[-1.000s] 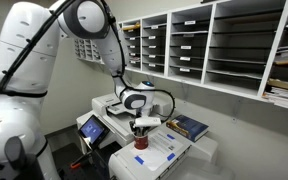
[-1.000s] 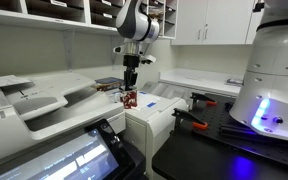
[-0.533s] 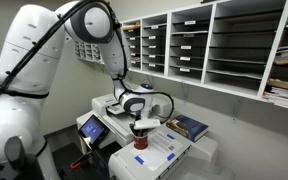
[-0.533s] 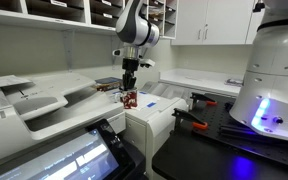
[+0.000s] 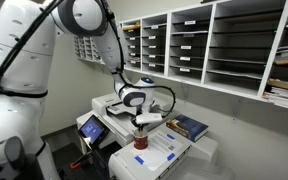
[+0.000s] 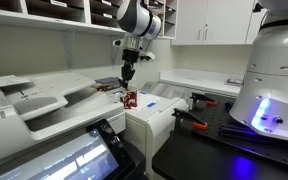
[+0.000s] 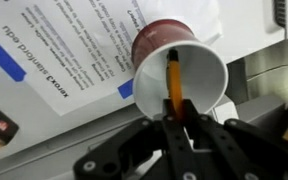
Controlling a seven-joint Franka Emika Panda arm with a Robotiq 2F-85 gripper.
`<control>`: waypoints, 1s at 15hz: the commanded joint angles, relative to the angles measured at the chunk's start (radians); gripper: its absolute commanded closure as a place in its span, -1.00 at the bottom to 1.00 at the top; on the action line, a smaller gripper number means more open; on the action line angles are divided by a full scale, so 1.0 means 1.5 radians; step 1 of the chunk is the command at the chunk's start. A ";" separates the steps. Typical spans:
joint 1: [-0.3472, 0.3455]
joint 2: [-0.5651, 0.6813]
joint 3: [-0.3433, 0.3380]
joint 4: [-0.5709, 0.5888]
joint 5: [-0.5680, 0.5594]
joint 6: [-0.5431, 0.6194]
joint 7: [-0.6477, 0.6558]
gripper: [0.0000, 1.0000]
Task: Take the pen out of the mug
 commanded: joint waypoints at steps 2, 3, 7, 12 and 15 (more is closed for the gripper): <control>-0.018 -0.098 0.021 -0.025 0.112 -0.071 -0.079 0.93; -0.008 -0.118 0.006 -0.023 0.150 -0.092 -0.086 0.93; 0.061 -0.159 -0.137 0.005 0.098 -0.206 0.071 0.93; 0.102 -0.062 -0.250 0.078 -0.068 -0.218 0.291 0.93; 0.121 0.045 -0.266 0.126 -0.128 -0.220 0.424 0.93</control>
